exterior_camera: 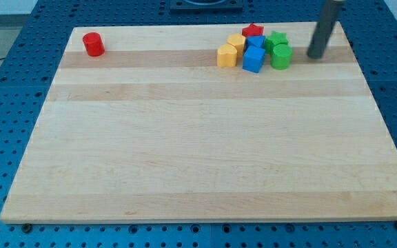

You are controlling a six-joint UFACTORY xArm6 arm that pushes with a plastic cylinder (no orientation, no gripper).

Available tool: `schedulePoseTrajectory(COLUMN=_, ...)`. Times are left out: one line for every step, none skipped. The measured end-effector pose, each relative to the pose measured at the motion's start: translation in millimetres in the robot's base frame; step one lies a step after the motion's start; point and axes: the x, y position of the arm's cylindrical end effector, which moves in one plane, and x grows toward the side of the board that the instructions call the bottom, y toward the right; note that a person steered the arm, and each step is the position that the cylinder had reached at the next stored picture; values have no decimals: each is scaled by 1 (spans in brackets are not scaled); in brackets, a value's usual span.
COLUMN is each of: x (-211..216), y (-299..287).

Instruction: Separate the red star and yellow blocks from the group of blocks

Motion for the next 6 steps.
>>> schedulePoseTrajectory(x=-40, y=-11)
schedulePoseTrajectory(x=-55, y=-86)
schedulePoseTrajectory(x=-56, y=-122)
schedulePoseTrajectory(x=-65, y=-134)
schedulePoseTrajectory(x=-30, y=-142)
schedulePoseTrajectory(x=1, y=-165)
